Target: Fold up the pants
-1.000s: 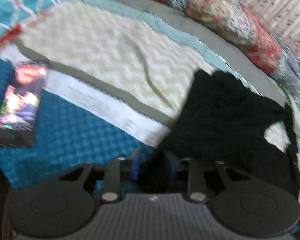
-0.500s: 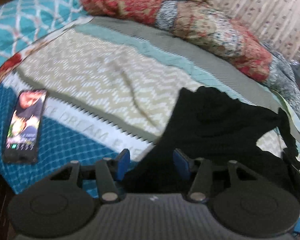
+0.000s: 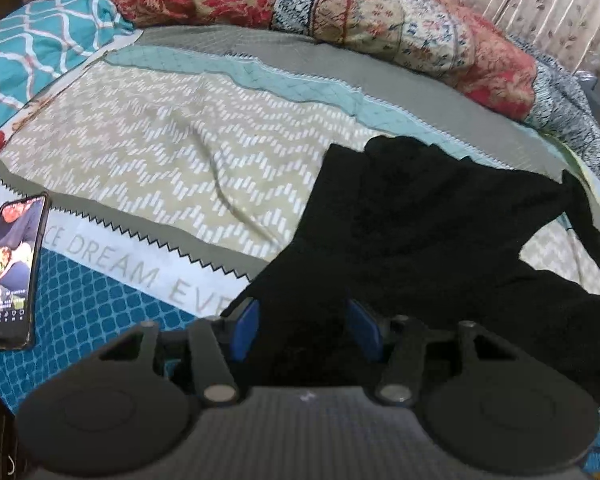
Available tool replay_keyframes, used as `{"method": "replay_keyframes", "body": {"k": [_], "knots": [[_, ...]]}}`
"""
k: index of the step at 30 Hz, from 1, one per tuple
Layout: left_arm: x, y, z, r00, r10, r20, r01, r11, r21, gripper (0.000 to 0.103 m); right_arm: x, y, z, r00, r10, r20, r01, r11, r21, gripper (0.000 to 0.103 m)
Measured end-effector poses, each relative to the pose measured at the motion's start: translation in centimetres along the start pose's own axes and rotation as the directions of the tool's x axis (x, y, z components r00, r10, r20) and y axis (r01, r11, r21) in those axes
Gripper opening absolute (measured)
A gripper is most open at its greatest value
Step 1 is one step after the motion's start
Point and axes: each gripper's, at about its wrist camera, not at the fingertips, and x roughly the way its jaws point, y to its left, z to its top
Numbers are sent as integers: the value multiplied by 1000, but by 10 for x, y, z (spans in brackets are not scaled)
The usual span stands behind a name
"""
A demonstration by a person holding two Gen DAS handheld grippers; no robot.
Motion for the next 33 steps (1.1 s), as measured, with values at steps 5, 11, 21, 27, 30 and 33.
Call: {"method": "replay_keyframes", "body": {"k": [5,11,21,27,30,33], "knots": [[7,-3,-3,1000,22,-19,-22,1000,6,52,-26,-91,21,983,-173,66,150,952,267,5],[17,-11,-10,996,61,-70,-58,998,40,54,-11,-129,-2,948,-315,-47,316,911,264,11],[-10,-4,53,990,105,100,-112,991,74,59,-44,-121,3,886,-452,105,377,833,405,64],[48,-19,110,977,51,206,-81,987,141,92,12,-47,11,1000,-24,6,22,964,264,65],[87,-30,124,979,19,202,-55,983,175,93,71,-14,-8,981,146,-130,-100,946,308,65],[122,-43,127,987,-21,161,-14,977,211,93,132,19,-29,948,181,-262,-111,959,262,65]]}}
